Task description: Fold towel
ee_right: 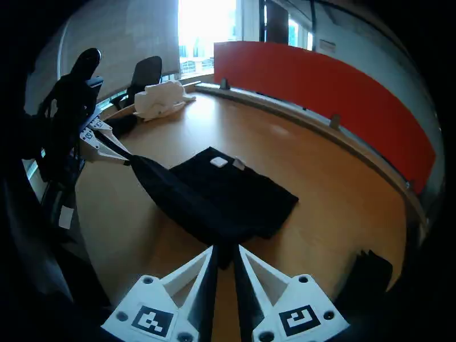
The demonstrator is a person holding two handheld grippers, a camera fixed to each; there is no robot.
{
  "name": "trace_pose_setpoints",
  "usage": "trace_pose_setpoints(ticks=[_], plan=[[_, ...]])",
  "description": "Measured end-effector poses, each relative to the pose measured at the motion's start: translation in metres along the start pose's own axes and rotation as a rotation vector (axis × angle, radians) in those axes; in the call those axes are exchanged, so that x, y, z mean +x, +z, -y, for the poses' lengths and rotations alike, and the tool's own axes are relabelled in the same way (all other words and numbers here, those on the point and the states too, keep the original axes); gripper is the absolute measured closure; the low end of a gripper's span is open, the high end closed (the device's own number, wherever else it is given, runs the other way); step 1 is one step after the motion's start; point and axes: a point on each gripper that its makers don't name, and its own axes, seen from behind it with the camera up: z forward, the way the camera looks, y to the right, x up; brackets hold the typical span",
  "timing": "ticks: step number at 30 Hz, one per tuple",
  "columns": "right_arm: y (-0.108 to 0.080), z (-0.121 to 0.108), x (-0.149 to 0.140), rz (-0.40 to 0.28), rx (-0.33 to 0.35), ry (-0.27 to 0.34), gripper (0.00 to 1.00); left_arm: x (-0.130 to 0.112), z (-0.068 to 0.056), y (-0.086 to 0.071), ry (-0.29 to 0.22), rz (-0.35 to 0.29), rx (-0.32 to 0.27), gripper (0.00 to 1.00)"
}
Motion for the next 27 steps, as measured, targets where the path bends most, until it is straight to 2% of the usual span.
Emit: trace_pose_setpoints(ticks=[12, 27], plan=[[-0.017, 0.004, 0.016, -0.002, 0.011, 0.002, 0.83, 0.015, -0.001, -0.021, -0.026, -0.017, -0.002, 0.87], [-0.032, 0.008, 0.027, -0.010, 0.025, 0.004, 0.83, 0.023, -0.006, -0.037, -0.043, -0.014, -0.010, 0.87]])
